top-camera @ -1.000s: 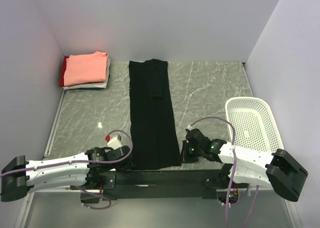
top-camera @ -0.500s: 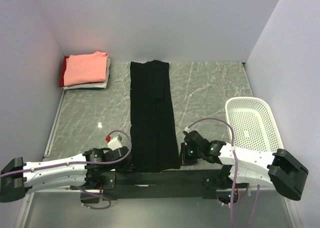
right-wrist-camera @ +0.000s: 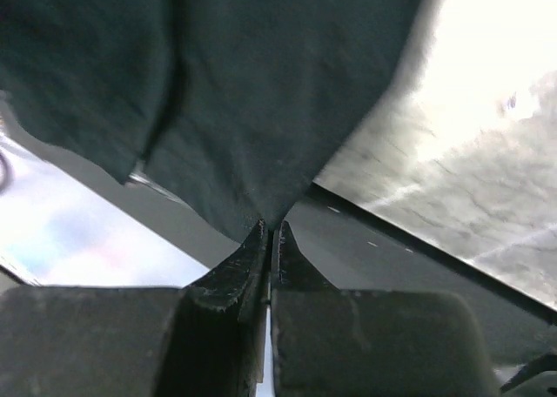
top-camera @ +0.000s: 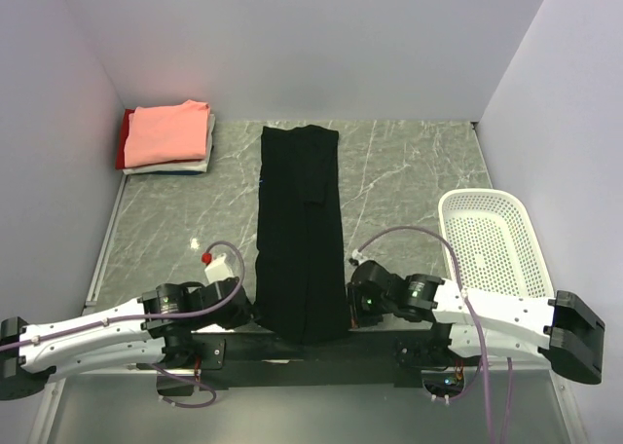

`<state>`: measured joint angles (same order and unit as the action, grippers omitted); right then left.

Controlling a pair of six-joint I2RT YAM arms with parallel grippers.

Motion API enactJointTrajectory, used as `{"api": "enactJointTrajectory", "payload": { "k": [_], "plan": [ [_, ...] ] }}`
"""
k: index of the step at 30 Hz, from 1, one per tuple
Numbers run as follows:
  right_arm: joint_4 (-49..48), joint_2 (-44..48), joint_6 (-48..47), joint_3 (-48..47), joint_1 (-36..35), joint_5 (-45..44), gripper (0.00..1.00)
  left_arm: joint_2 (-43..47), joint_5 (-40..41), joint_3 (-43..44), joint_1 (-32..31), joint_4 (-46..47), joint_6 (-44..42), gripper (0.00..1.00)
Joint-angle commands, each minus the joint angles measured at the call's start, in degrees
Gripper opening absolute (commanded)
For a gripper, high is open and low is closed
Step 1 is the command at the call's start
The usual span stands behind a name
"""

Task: Fold and stack the t-shirts
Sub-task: Fold the tshirt

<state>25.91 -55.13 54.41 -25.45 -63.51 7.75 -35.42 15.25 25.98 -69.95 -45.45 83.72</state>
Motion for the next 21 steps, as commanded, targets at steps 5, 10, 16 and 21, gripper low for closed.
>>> {"api": "enactJointTrajectory", "payload": {
  "k": [5,10,16,21],
  "plan": [
    [4.5,-2.9,-3.8,-10.7,5.6,-6.5,0.0,-4.0,8.8,9.1,1.6,4.9,-10.7,0.0],
    [1.3,-5.1,-8.0,-14.2,13.1,-5.5,0.0,-8.3,0.8,8.0,12.5,15.3,-20.3,0.0],
    [-3.5,-12.0,-11.7,-18.1,21.7,-4.0,0.0,-16.9,-5.2,10.1,25.1,27.3,-27.5,0.0],
    [-7.2,-21.0,-14.5,-23.8,28.2,-2.4,0.0,-25.4,-9.8,11.5,33.6,35.8,-28.5,0.0]
  ]
}}
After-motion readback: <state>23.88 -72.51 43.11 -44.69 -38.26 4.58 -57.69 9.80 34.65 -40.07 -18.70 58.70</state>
